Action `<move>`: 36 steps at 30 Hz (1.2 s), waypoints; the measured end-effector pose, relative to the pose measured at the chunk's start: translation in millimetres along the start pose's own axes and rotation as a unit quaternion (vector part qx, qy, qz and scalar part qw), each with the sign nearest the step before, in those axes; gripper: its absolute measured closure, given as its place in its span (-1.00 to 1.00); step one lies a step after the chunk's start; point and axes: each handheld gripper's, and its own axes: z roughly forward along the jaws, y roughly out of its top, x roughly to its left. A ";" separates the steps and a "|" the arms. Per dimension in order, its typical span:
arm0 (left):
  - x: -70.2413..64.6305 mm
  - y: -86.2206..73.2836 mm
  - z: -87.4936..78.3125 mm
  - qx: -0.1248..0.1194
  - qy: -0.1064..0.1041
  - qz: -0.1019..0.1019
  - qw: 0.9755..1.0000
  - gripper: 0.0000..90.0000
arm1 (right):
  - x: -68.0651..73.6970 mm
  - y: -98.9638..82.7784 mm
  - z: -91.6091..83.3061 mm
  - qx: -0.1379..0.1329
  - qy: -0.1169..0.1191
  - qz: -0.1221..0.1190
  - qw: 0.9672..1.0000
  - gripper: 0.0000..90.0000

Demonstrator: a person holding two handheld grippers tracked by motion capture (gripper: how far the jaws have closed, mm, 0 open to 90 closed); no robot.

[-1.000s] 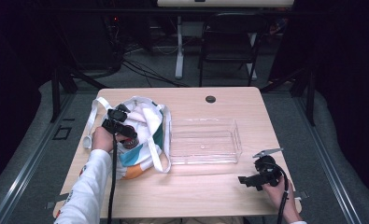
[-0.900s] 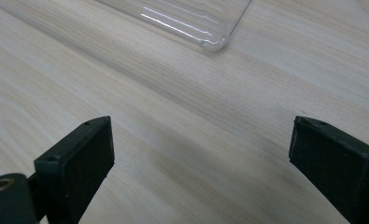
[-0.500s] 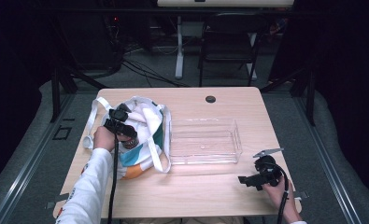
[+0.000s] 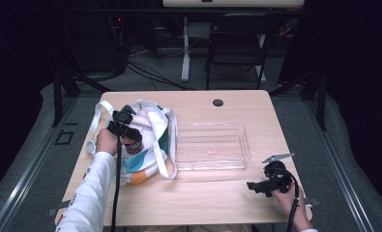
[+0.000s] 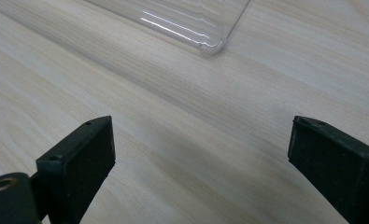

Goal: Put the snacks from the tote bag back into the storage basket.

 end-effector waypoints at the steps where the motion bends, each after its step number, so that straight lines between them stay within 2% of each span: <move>1: -0.3 0.1 -1.8 -0.001 0.002 0.003 1.000 -0.43 | 0.1 0.0 0.1 0.000 0.000 0.000 1.000 -0.84; 5: -0.7 -0.3 -7.8 -0.001 0.003 0.008 1.000 -0.43 | 0.4 0.1 0.0 0.001 -0.002 -0.001 1.000 -0.84; 10: 0.6 -2.6 -15.5 -0.008 0.005 0.001 1.000 -0.43 | 0.3 0.0 0.0 0.002 -0.001 0.001 1.000 -0.84; 16: 2.4 -4.2 -26.1 -0.014 0.009 0.007 1.000 -0.43 | 0.4 0.2 0.2 0.001 -0.001 0.001 1.000 -0.84; 20: 2.6 -4.6 -34.6 -0.018 0.004 0.011 1.000 -0.43 | 0.0 0.0 -0.1 0.002 -0.001 0.000 1.000 -0.84; 36: -1.6 -0.4 -66.9 -0.034 0.006 0.023 0.999 -0.43 | 0.3 -0.1 -0.4 -0.002 -0.004 0.003 1.000 -0.84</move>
